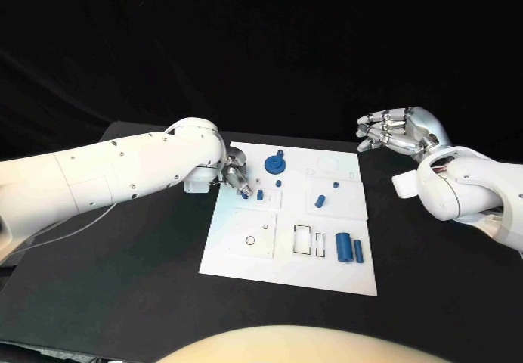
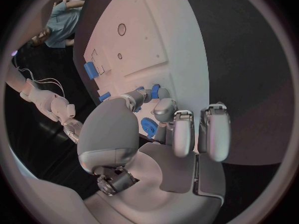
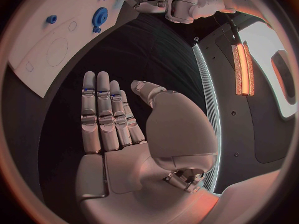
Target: Assemble the parts on the task board
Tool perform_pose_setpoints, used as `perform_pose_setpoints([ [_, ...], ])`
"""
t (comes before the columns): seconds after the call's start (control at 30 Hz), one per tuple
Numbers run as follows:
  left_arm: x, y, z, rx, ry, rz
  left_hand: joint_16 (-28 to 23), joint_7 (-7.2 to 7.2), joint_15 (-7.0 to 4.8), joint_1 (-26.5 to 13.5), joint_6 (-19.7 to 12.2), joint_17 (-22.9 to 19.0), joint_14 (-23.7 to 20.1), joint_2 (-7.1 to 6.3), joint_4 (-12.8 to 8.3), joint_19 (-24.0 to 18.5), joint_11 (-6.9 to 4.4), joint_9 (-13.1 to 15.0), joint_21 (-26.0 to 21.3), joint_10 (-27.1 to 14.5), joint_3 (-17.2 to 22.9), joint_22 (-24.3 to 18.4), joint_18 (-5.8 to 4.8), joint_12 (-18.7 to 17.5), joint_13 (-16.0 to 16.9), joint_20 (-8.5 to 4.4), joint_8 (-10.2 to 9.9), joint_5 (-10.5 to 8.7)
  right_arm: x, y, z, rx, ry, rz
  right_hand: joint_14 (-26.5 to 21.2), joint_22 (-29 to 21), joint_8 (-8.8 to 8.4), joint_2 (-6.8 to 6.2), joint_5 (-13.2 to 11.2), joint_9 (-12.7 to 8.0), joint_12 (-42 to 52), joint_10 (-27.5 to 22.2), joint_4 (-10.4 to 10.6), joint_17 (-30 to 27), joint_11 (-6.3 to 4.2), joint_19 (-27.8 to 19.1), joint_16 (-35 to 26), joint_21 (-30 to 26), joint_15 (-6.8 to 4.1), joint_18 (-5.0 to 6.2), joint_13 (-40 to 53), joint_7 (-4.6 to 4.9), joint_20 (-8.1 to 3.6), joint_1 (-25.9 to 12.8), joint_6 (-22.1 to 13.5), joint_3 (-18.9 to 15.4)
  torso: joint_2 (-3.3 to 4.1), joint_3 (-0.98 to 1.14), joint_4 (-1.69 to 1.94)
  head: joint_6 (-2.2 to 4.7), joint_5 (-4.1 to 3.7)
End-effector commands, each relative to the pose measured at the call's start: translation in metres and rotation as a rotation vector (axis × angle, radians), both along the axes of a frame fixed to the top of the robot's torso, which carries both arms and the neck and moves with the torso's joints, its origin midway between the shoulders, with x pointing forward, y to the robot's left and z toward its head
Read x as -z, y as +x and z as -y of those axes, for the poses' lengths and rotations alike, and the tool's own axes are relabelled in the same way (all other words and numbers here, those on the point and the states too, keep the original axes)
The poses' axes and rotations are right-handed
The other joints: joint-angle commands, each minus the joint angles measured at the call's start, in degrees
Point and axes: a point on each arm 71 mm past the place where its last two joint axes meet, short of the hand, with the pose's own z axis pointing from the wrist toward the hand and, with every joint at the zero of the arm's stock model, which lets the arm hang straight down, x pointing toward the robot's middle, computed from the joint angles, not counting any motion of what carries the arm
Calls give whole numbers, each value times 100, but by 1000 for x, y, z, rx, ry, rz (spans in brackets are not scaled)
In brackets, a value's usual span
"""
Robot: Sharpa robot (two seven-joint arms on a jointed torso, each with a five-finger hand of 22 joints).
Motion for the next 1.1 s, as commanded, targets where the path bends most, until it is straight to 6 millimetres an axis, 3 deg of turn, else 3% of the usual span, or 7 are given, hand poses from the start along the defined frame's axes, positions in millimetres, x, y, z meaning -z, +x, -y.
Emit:
perform_pose_setpoints([
  [0.03, 7, -2, -5, 5, 56, -17, 21, 8, -54, -83, 53, 1510, 605, -13, 92, 173, -23, 6, 22, 38, -89, 706, -111, 32, 12, -47, 25, -38, -1, -1, -1, -10, 1, 9, -36, -6, -38, -15, 18, 3, -39, 6, 36, 6, 25, 1, -37, -26, 3, 67, 6, 7, 25, -43, -38, -13, -2, -3, 7, -14, -2],
  [0.17, 7, -2, -5, 1, 54, -18, 21, 20, -48, -343, 77, 1510, 605, 11, 417, 178, -14, 21, 21, 43, -359, 711, -112, 35, 25, -46, 37, -51, -1, -1, -1, -10, 1, 9, -41, -19, -40, -11, 24, 4, -48, 6, 58, 12, 26, 0, -41, -36, 5, 69, 8, 7, 29, -53, -43, -21, -2, -2, 8, -7, -5],
  [0.4, 8, -2, -5, -4, 51, -22, 21, 22, -50, -475, 85, 1510, 605, 23, 726, 190, -12, 41, 28, 49, -749, 729, -116, 42, 48, -48, 45, -68, -1, -1, -1, -10, 1, 10, -43, -21, -41, -12, 23, 4, -50, 4, 61, 13, 27, 0, -43, -38, 6, 68, 8, 8, 30, -55, -45, -24, -4, 0, 2, -18, -7],
  [0.6, 8, -2, -6, -8, 50, -24, 21, 22, -51, -482, 84, 1510, 605, 42, 832, 194, -13, 47, 30, 49, -891, 735, -117, 41, 53, -49, 43, -115, -1, -1, -1, -11, 1, 11, -47, -25, -44, -15, 22, 3, -54, 1, 66, 14, 28, -2, -46, -42, 8, 68, 9, 10, 32, -58, -50, -28, -3, 2, -2, -16, -8],
  [1.1, 8, -1, -8, -16, 50, -25, 21, 18, -52, -465, 87, 1510, 605, 48, 859, 200, -14, 50, 34, 56, -1011, 746, -119, 48, 67, -48, 39, -217, -1, -1, -1, -11, 2, 10, -65, -39, -52, -20, 22, 1, -69, -13, 82, 16, 35, -11, -57, -56, 15, 67, 8, 16, 39, -68, -65, -39, -7, -1, 2, -15, -9],
])
